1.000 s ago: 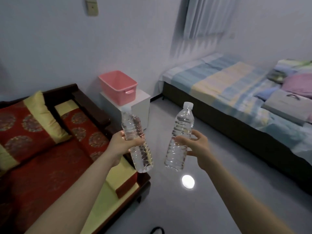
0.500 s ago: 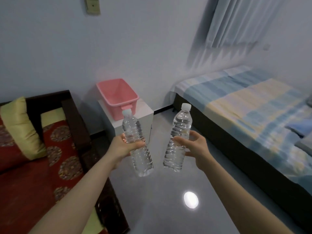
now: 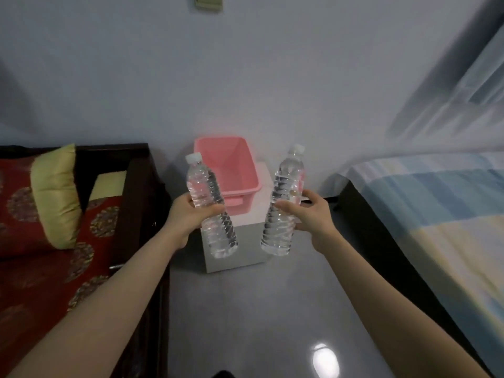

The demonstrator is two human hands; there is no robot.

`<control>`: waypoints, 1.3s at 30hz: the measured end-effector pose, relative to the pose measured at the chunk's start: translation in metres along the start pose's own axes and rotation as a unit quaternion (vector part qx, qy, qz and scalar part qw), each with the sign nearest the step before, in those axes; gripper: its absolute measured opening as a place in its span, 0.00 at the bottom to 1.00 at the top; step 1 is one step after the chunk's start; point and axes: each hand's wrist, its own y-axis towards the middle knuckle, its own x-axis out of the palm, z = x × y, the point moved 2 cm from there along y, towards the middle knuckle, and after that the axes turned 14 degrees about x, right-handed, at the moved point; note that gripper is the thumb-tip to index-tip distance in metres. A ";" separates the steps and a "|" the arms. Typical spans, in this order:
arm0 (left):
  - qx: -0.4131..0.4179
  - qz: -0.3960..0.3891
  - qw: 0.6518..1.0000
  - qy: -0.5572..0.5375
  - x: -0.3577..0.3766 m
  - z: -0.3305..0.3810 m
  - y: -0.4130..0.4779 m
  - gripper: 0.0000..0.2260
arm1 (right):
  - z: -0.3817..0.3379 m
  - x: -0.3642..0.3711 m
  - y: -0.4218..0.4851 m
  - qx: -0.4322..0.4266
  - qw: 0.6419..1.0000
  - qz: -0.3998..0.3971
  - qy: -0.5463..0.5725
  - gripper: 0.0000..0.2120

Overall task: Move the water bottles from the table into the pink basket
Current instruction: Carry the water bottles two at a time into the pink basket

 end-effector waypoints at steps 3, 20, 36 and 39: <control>0.000 0.028 1.000 0.011 -0.006 -0.004 0.057 0.16 | -0.026 0.014 0.066 0.017 0.999 -0.029 -0.019 0.24; -0.060 0.040 0.996 0.062 -0.023 -0.090 0.375 0.17 | -0.093 0.103 0.378 0.091 0.995 -0.014 -0.045 0.23; -0.014 0.120 0.988 0.099 0.046 -0.231 0.483 0.22 | -0.023 0.212 0.525 -0.027 0.979 0.106 -0.171 0.31; -0.022 0.125 0.984 0.127 0.054 -0.250 0.495 0.18 | -0.013 0.221 0.546 0.016 0.982 0.146 -0.120 0.32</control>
